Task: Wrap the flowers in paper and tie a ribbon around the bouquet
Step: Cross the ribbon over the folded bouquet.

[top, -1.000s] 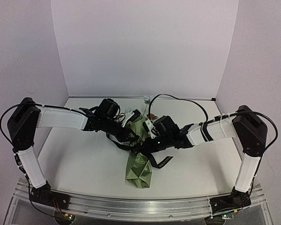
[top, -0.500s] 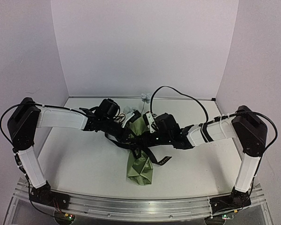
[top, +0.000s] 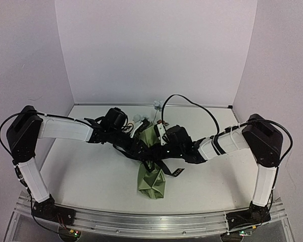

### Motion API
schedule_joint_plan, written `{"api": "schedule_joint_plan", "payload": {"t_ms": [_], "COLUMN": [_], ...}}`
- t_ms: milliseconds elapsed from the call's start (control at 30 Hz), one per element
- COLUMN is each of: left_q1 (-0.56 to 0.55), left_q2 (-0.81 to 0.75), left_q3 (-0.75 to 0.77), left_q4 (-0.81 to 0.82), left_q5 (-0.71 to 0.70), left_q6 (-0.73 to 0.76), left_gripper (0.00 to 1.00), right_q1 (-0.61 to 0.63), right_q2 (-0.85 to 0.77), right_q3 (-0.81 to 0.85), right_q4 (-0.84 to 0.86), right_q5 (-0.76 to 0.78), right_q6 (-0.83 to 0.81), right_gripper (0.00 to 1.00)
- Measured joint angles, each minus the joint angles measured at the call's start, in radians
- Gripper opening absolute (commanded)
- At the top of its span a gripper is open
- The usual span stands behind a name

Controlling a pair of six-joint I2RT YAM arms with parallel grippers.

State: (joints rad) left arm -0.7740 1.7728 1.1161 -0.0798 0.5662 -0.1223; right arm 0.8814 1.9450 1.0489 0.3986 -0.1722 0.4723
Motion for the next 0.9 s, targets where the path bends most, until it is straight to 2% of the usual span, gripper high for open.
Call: {"api": "schedule_joint_plan", "payload": {"t_ms": [200, 300, 567, 700, 900], "left_q1": [0.003, 0.012, 0.096, 0.14, 0.138], "left_q2": [-0.067, -0.119, -0.18, -0.136, -0.042], "left_q3": [-0.041, -0.061, -0.072, -0.062, -0.042], "left_q4": [0.043, 0.074, 0.086, 0.055, 0.025], "left_q5": [-0.043, -0.071, -0.179, -0.178, -0.113], "left_q6": [-0.088, -0.136, -0.3, -0.359, -0.404], "left_gripper": [0.72, 0.73, 0.64, 0.64, 0.61], "right_q1": [0.0, 0.0, 0.0, 0.0, 0.0], "right_q2": [0.0, 0.0, 0.0, 0.0, 0.0], "right_q3": [0.0, 0.0, 0.0, 0.0, 0.0], "right_q4": [0.014, 0.019, 0.032, 0.038, 0.053], "right_q5": [0.0, 0.0, 0.0, -0.001, -0.006], "right_q6": [-0.001, -0.001, -0.01, -0.018, -0.024], "right_gripper": [0.0, 0.0, 0.0, 0.0, 0.0]}}
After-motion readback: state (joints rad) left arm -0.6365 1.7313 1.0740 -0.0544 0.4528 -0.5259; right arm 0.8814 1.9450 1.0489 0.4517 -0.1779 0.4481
